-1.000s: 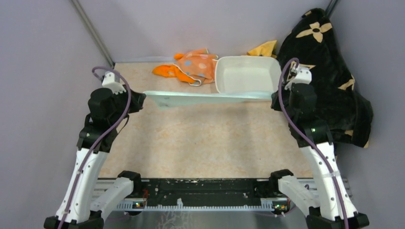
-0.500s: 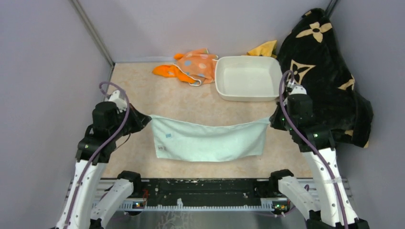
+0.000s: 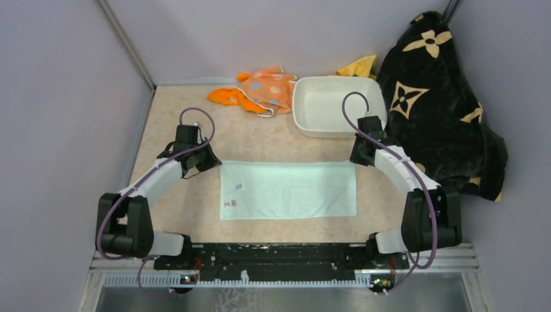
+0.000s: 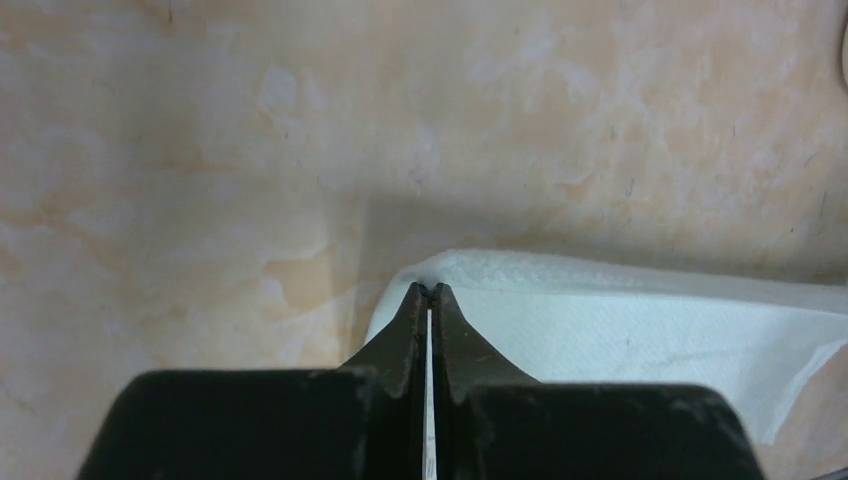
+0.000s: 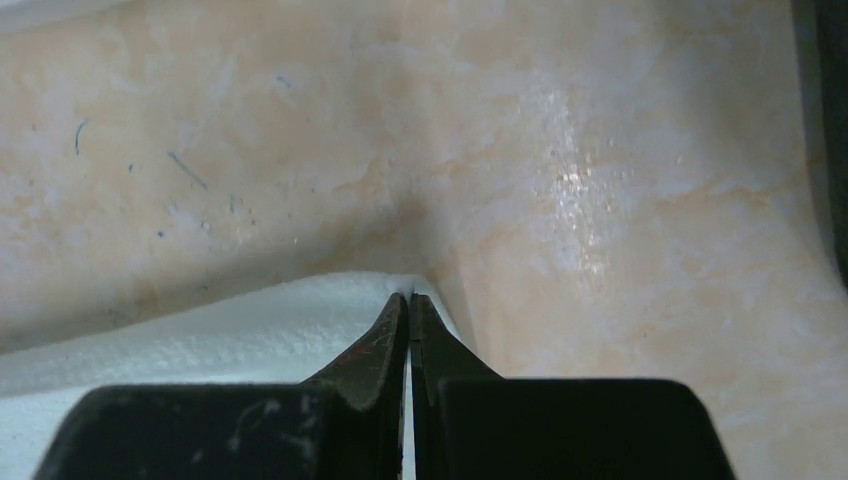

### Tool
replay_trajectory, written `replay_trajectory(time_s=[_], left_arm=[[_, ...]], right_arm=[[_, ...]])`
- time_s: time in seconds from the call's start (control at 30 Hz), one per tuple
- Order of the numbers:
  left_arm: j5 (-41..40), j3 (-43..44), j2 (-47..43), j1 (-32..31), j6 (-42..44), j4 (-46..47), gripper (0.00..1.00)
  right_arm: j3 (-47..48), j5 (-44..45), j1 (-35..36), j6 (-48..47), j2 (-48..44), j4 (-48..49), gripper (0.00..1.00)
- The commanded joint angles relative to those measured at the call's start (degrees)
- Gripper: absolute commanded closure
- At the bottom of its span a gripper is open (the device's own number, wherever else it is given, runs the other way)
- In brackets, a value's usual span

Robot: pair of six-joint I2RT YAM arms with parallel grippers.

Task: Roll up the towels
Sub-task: Flatten out the towel at the center of the board, then fold the towel at the center of the board.

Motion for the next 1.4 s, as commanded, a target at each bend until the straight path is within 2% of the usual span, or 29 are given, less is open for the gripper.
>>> replay_trajectory(time_s=[0.0,0.27,0.47,0.7,1.03,1.17,1.37], left_arm=[[2.31,5.19,6.33,1.82,2.24,9.99,1.0],[3.4,9.04,11.92,3.37,4.49,12.01,1.0],[5.79,9.25,12.86,3.37,4.57,9.28,1.0],[5.17,3.88,3.79,3.29,2.87,5.35,1.0],[7.88,-6.53,-10.34,3.36,-2.93,-1.6,1.0],[9.54,-11.36,-15.2,3.37,-4.83,-3.14,1.0],[11.76,-18.2,-16.6,3.28,-7.16,-1.41,1.0]], right_arm=[[4.98,-0.55,-2.89,-0.27,5.16,11.78,1.0],[9.91,-3.07,-4.65,-1.16,12.31,14.83,1.0],[11.17,-6.66,-4.86,-1.33,14.67,10.55,1.0],[6.58,-5.9,-4.93,-0.35,7.23,5.37,1.0],[-5.72,-3.0,-4.91,1.69,-6.24,1.0,1.0],[-10.46,-4.25,-4.91,2.66,-7.63,1.36,1.0],[-15.05,-4.93,-4.97,4.17,-7.07,3.88,1.0]])
